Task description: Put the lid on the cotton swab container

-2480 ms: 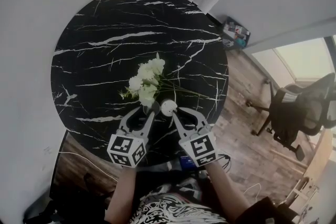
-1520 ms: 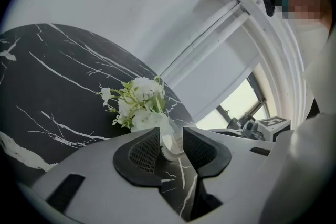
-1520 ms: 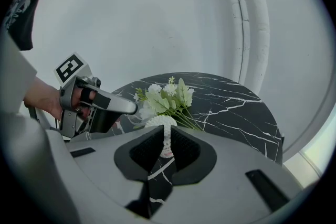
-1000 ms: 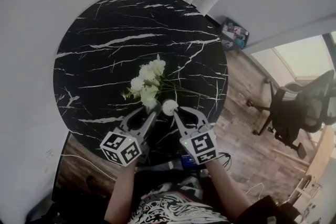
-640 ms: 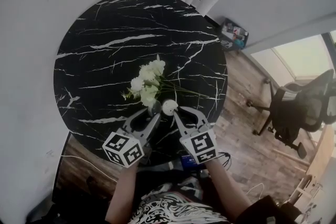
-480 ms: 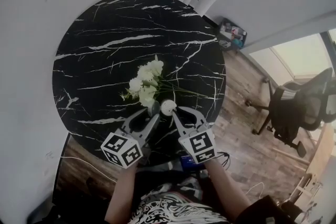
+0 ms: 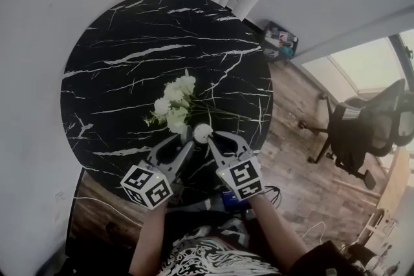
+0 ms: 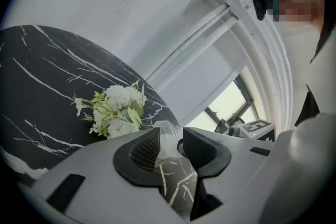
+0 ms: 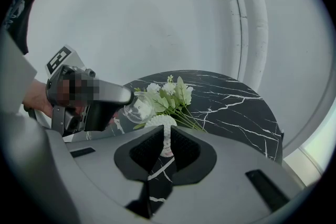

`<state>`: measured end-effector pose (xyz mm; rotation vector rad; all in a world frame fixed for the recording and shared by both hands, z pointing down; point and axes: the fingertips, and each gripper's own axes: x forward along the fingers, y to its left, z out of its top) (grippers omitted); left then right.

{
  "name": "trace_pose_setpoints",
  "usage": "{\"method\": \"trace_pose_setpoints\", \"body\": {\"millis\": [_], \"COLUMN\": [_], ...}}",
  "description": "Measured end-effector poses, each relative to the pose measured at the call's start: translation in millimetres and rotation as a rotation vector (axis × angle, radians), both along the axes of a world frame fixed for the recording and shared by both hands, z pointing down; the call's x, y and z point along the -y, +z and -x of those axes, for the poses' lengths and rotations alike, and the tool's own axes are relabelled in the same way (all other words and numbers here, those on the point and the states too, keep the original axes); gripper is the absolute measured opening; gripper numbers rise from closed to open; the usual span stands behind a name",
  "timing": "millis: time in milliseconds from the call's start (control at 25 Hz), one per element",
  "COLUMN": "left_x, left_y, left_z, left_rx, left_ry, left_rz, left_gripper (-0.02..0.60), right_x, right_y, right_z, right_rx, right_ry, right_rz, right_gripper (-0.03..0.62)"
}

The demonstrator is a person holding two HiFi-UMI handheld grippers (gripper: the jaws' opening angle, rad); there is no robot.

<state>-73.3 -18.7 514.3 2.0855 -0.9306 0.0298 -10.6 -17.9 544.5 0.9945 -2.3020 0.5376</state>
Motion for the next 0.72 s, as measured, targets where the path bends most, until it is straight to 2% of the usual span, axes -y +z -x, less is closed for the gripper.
{"method": "trace_pose_setpoints", "body": {"millis": [720], "left_x": [0.4], "left_y": [-9.1], "left_z": [-10.7], "left_rx": [-0.028], "left_ry": [0.028], "left_rz": [-0.013], "left_gripper": [0.140], "right_x": [1.1], "right_y": [-0.1], "right_z": [-0.4], "right_rx": [0.025], "right_ry": [0.011], "right_rz": [0.018], "right_gripper": [0.021]}}
